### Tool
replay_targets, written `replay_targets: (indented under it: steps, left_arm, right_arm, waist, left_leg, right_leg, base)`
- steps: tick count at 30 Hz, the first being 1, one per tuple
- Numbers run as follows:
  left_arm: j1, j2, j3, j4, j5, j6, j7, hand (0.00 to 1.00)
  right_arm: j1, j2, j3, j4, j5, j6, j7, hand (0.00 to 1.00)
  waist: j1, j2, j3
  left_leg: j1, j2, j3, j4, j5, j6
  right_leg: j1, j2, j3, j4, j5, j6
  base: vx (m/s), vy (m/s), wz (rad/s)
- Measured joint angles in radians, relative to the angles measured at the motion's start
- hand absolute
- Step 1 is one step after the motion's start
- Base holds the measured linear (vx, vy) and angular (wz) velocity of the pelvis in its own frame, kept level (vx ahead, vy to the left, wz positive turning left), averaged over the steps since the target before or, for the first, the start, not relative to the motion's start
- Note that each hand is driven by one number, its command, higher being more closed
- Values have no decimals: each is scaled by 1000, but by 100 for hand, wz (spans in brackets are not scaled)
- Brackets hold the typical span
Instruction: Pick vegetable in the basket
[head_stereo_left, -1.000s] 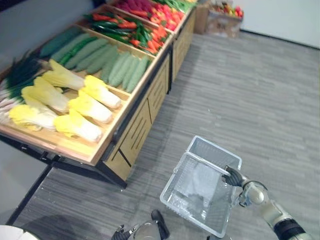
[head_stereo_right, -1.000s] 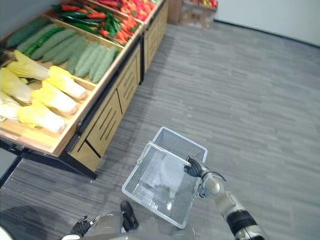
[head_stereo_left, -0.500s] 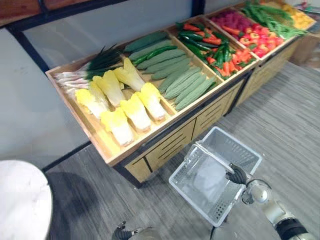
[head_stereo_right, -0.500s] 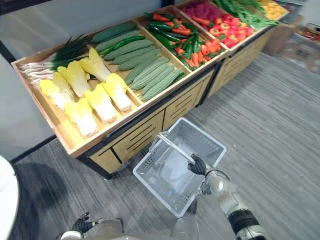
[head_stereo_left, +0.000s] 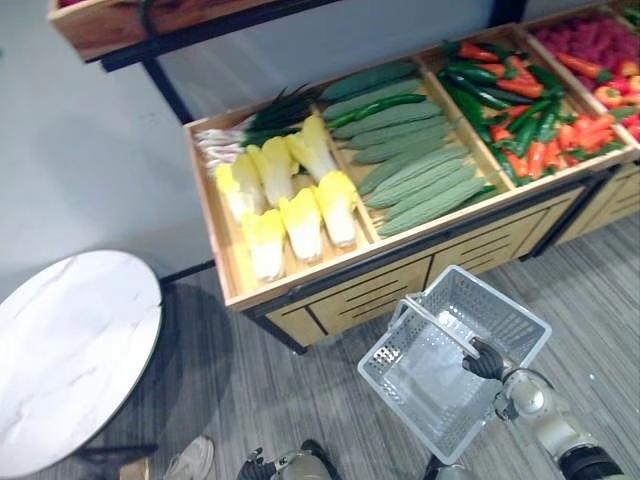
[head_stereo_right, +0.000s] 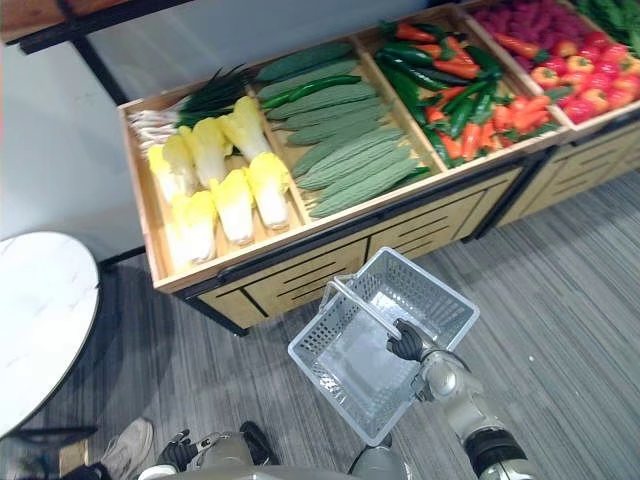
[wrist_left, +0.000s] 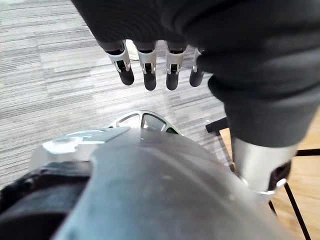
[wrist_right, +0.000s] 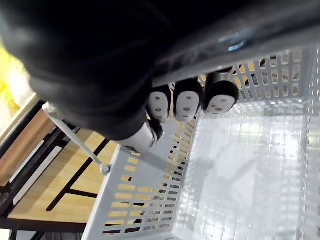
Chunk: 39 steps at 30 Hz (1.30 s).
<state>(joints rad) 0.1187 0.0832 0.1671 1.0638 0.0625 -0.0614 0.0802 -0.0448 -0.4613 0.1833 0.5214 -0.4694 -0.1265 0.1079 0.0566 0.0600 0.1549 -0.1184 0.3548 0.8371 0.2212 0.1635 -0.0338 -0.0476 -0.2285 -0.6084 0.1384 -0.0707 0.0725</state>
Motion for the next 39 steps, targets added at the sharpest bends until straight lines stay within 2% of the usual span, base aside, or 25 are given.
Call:
replay_targets:
  steps: [4, 7, 11, 14, 15, 21, 25, 28, 29, 31, 33, 37, 39]
  left_arm:
    - [-1, 2, 9, -1, 15, 5, 0, 0]
    - [-9, 4, 8, -1, 44, 6, 0, 0]
    - [-8, 9, -6, -7, 72, 6, 0, 0]
    - [-8, 14, -22, -10, 72, 6, -1, 0]
    - [-8, 57, -103, -31, 72, -3, -8, 0]
    - [-8, 57, -103, -31, 72, -3, -8, 0]
    - [-8, 60, -101, -31, 67, -3, -8, 0]
    - [-10, 63, -98, -32, 59, -4, -8, 0]
    - [-14, 63, -92, -50, 43, -3, -7, 0]
    - [-13, 63, -83, -86, 17, -4, -6, 0]
    - [-2, 58, -83, -164, -22, -5, -2, 0]
    - [-3, 51, -84, -339, -60, -9, 7, 0]
    - [-3, 30, -84, -457, -61, -26, 36, 0]
  right_arm:
    - [33, 20, -3, 0, 1, 9, -10, 100]
    - [34, 42, -20, 4, 0, 12, -12, 100]
    - [50, 64, -21, 11, 1, 12, -13, 100]
    - [50, 88, -35, 46, 2, 12, -16, 100]
    - [81, 121, -99, 79, 11, 13, -35, 100]
    - [85, 122, -99, 79, 12, 13, -36, 100]
    - [109, 145, -124, 95, 15, 13, -36, 100]
    - [125, 170, -154, 126, 16, 12, -37, 100]
    - [140, 177, -179, 130, 16, 12, -37, 100]
    - [148, 184, -203, 146, 16, 12, -39, 100]
    - [178, 188, -247, 154, 16, 11, -45, 100]
    - [211, 195, -284, 153, 18, 11, -55, 100]
    - [224, 195, -305, 152, 18, 11, -57, 100]
  waist:
    - [-5, -3, -3]
    - [-7, -8, -2]
    - [-26, -12, 0]
    - [-25, -11, -1]
    - [-24, -49, -31]
    - [-24, -49, -31]
    - [-25, -55, -35]
    - [-24, -64, -42]
    - [-25, -65, -42]
    - [-24, -63, -44]
    - [-24, -41, -61]
    - [-25, -38, -72]
    - [-25, -29, -78]
  left_leg:
    - [3, -49, 0, -109, 5, 5]
    - [-2, -84, -6, -177, 36, 32]
    - [0, -121, -32, -239, 107, 23]
    - [2, -129, -63, -306, 146, 6]
    - [-2, -147, -141, -316, 101, -87]
    - [-2, -150, -144, -316, 101, -86]
    - [7, -154, -184, -317, 101, -86]
    - [24, -155, -225, -317, 100, -86]
    - [28, -158, -251, -318, 98, -84]
    - [39, -155, -279, -320, 88, -77]
    - [41, -146, -326, -323, 30, -39]
    - [34, -155, -328, -324, 19, -42]
    - [35, -164, -331, -324, 9, -39]
  right_leg:
    - [37, -1, -86, -18, 6, 10]
    - [45, -8, -128, -16, 6, 10]
    - [78, -4, -180, -32, 12, 20]
    - [78, 7, -209, -30, 12, 19]
    - [61, 6, -177, -32, 12, 33]
    - [59, 8, -174, -31, 12, 34]
    - [70, 4, -168, -12, 17, 28]
    - [71, 4, -115, 0, 15, 30]
    - [69, 4, -70, 7, 5, 35]
    - [66, 4, -56, 21, -5, 33]
    - [46, 11, -39, 53, -38, 31]
    - [16, 11, 31, 81, -51, 28]
    - [11, 15, 71, 81, -51, 28]
  base:
    - [-30, 115, 60]
    - [-62, 94, 45]
    - [-75, 29, 37]
    - [-126, 22, 27]
    - [-46, 0, 12]
    - [0, 0, 0]
    - [0, 0, 0]
    - [-27, -34, -3]
    - [-48, -39, -2]
    - [-50, -31, -10]
    - [-74, -14, -12]
    - [-62, 26, -1]
    - [-31, 21, 4]
